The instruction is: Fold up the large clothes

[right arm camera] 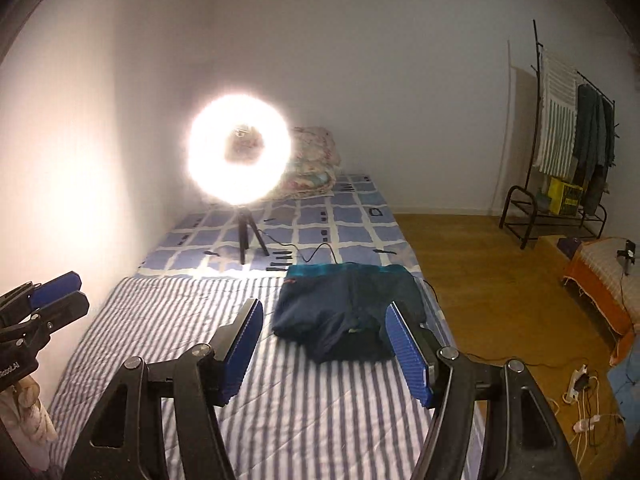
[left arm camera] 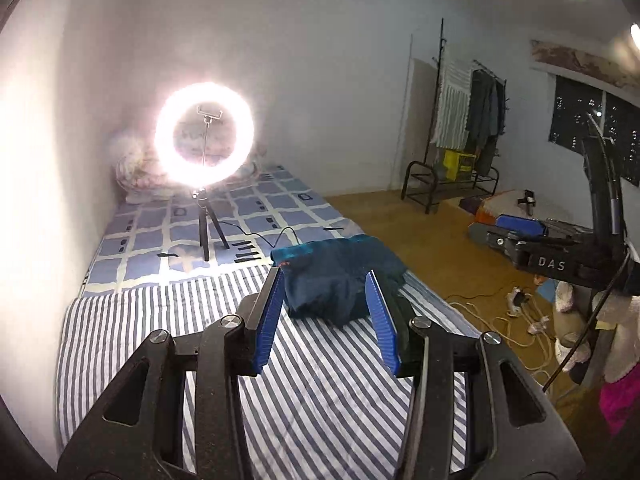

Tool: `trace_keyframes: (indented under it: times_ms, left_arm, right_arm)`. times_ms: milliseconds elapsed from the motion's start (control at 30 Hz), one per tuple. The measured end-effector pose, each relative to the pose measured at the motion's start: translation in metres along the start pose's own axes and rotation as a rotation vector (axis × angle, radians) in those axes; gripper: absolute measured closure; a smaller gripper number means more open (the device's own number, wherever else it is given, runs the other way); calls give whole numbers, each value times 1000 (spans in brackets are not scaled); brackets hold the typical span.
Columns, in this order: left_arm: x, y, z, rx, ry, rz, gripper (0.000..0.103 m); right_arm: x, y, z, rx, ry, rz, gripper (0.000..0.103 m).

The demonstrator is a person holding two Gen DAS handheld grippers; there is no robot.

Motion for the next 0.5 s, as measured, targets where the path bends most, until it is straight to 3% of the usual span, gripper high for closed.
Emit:
trace_keyframes:
  times_ms: [300,500]
  left_arm:
    - [-86,25,-8,6,29,-24,57]
    - [-113,47,-17,23,17,-5,57]
  right_arm:
    - [-82,42,28,26,14,-37,37]
    - [-100,66,32,31,17,-47,36]
Point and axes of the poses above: each gripper's, at about its wrist camera, not at the fingertips, and x roughly the way its jaws point, z to its left, y to its underside, the point moved 4 cm from there along x, roughly the way its jaws point, and after that the axes turned 11 degrees about -z, right-handed, at the moved point
